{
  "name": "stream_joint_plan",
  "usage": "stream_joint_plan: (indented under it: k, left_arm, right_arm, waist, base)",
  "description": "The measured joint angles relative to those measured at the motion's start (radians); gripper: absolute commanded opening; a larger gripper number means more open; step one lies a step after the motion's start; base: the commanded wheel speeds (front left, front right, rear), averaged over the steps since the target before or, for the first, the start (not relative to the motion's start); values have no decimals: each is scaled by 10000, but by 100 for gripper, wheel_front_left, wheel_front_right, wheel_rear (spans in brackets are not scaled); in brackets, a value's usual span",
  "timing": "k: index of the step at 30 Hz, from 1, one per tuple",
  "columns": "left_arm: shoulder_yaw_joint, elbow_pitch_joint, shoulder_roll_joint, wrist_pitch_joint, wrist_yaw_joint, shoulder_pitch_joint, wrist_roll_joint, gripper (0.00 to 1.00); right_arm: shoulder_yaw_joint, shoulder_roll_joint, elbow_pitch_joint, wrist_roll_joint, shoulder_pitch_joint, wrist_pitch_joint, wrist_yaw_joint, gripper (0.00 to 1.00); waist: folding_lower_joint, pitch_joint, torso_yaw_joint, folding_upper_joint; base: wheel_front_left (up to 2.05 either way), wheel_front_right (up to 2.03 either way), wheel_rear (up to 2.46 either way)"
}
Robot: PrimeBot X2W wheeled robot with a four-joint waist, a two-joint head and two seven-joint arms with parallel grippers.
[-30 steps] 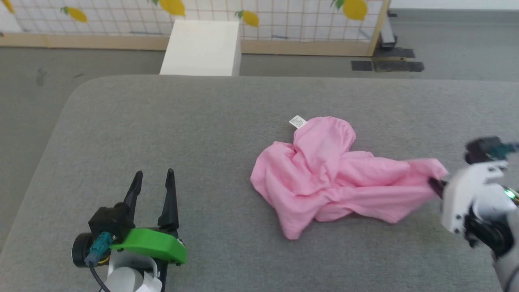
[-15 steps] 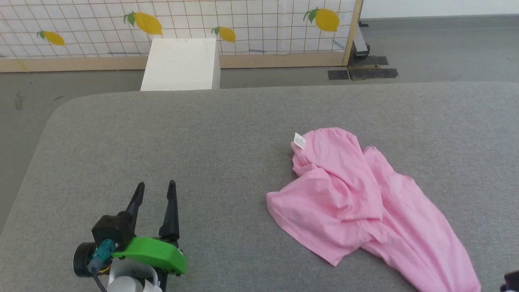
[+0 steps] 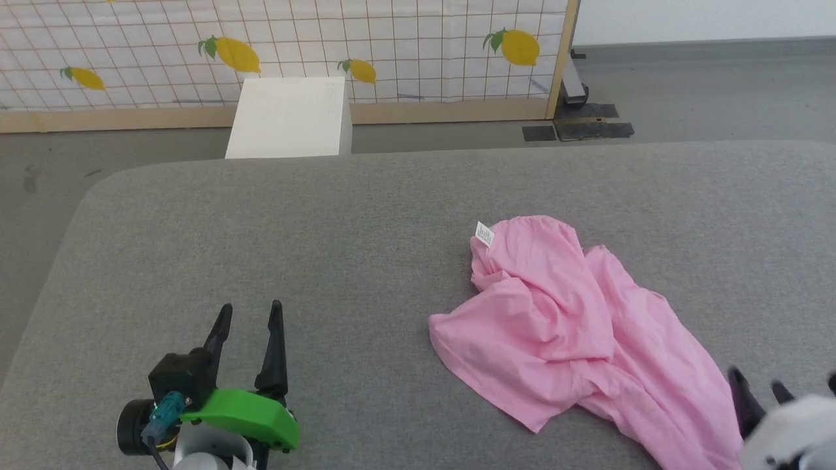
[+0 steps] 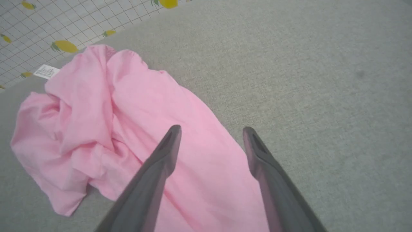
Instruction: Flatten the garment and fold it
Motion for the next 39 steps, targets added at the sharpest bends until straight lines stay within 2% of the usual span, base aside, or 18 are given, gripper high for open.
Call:
stream_joint_plan:
  k: [5,10,20,27,28,29,30,34,39]
  left_arm:
    - [-96,-130,6,0,0,-32,-2,100]
    - [-240,-265,-50,-17,-15,-297,-2,100]
    - [-545,-401,-401,-192,-201,-1176,4,100]
    - [-541,-307,-550,-221,-291,-1485,6,100]
    - [-531,-303,-583,-221,-305,-1504,8,100]
    - [-502,-303,-591,-221,-326,-1510,8,100]
    - [-468,-301,-602,-221,-337,-1510,19,100]
    - [-360,-257,-619,-222,-372,-1508,104,100]
    - [-230,-138,-623,-234,-414,-1390,176,100]
  right_arm:
    - [834,-184,1231,-81,-1795,190,2,100]
    - [1762,-1012,2612,48,-3489,1104,2,100]
    - [3032,-2424,4573,399,-6346,3239,2,100]
    - [3384,-2614,5875,608,-7130,4144,2,100]
    - [3373,-2625,6021,656,-7256,4314,2,93]
    - [3404,-2646,6125,662,-7346,4443,2,44]
    - [3413,-2656,6188,717,-7403,4483,2,0]
    - [3365,-2754,6287,980,-7409,4029,0,0]
    - [3237,-2648,6002,1360,-6867,2662,0,0]
  waist:
    - [0,169,148,0]
    - [0,534,444,0]
    - [0,1753,1204,0]
    - [0,2519,1711,0]
    - [0,2598,1786,0]
    - [0,2668,1848,0]
    - [0,2724,1903,0]
    - [0,2761,1943,0]
    - [0,2520,1771,0]
  base:
    - [0,0,0]
    - [0,0,0]
    - [0,0,0]
    - [0,0,0]
    - [0,0,0]
    - [0,0,0]
    - [0,0,0]
    - [0,0,0]
    - [0,0,0]
